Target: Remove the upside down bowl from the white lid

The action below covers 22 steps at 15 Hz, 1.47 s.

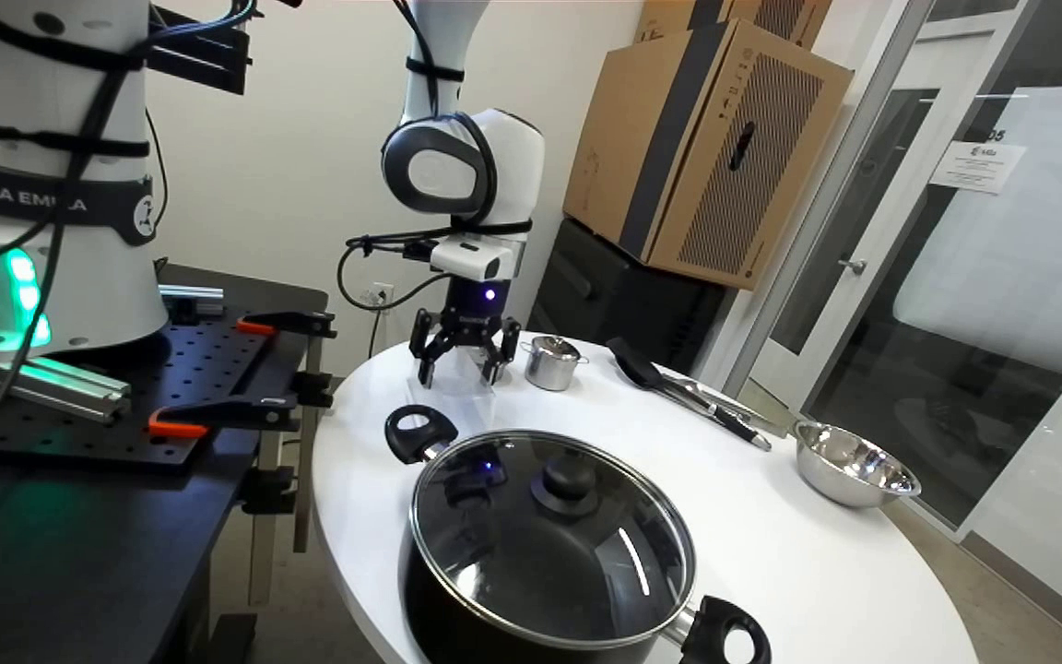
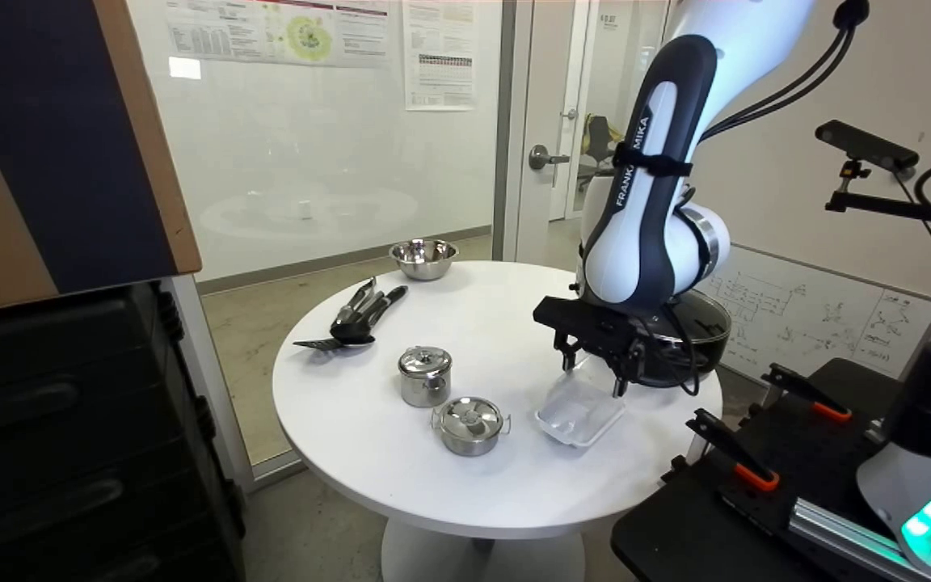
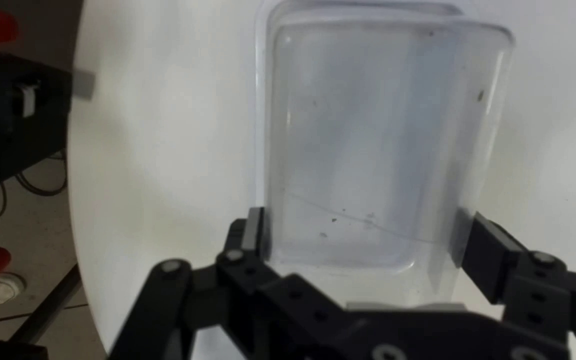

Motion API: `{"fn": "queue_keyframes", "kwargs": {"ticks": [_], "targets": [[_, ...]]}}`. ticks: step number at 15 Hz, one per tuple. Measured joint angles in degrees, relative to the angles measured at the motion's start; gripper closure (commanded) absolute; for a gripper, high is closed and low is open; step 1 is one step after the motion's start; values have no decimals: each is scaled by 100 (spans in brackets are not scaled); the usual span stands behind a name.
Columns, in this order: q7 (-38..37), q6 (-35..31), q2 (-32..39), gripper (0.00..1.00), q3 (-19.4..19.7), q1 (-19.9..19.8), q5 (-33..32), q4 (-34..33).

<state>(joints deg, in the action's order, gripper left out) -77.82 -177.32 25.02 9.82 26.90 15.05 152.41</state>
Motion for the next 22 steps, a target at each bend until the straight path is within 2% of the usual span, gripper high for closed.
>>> {"fn": "queue_keyframes", "kwargs": {"ticks": [4,7,14,22], "targets": [[0,80,-480,35,-336,-367,186,228],[0,107,-829,35,-412,-586,189,506],[0,111,-1091,35,-428,-925,187,625],[-106,108,-1176,35,-266,-988,102,297]]}}
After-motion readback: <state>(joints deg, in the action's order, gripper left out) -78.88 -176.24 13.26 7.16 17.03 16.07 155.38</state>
